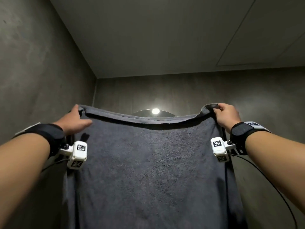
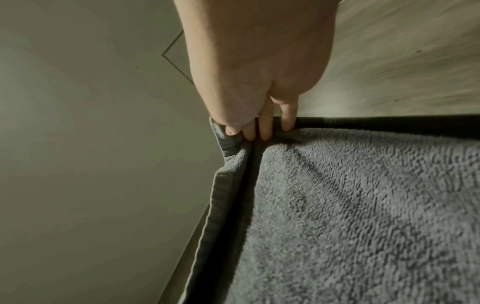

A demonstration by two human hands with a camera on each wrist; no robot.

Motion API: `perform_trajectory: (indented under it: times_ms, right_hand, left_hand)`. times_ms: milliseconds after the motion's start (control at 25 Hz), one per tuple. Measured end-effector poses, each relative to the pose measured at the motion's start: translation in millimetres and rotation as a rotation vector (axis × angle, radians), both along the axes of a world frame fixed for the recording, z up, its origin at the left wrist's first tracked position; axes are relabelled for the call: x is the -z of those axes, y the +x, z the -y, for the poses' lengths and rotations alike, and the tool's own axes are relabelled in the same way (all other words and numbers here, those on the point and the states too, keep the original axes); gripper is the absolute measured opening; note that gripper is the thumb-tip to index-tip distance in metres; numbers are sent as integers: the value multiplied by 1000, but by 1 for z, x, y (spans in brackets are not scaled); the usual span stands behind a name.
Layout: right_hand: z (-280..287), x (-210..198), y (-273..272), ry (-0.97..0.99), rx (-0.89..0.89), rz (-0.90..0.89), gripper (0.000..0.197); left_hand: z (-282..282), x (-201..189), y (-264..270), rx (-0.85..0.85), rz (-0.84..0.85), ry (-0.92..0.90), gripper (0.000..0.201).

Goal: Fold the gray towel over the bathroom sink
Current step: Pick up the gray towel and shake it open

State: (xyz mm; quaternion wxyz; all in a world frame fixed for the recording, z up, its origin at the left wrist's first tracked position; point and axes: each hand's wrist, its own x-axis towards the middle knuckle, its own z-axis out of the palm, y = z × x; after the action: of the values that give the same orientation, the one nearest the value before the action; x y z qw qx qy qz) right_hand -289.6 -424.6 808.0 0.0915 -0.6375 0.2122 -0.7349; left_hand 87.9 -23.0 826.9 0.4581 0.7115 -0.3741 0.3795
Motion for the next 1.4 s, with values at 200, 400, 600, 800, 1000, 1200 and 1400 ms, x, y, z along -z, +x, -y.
perform_trajectory:
  times_ms: [200, 400, 600, 800, 1000, 1200, 1400]
  right_hand:
    - [-14, -17, -12, -24, -2, -10, 24]
    - [-20, -59, -32, -68, 17, 36, 26]
    - [1, -6, -11, -21, -64, -33, 23]
    - [-6, 104, 44, 106, -483, -15, 15]
    - [-69, 279, 68, 174, -736, -293, 21]
    - [-129, 423, 79, 236, -858, -667, 33]
    - [-155, 499, 106, 408, -1012, -767, 26]
  left_hand:
    - [5, 5, 4, -53, 23, -24, 80]
    - [-4, -51, -20, -13, 83, -109, 75]
    - [13, 7, 0, 135, -83, -274, 77]
    - [36, 98, -3, 320, -359, -535, 57]
    - [70, 248, -20, 416, -569, -288, 18]
    - [84, 408, -63, 401, -466, 343, 20]
    - [96, 489, -96, 572, -621, 519, 23]
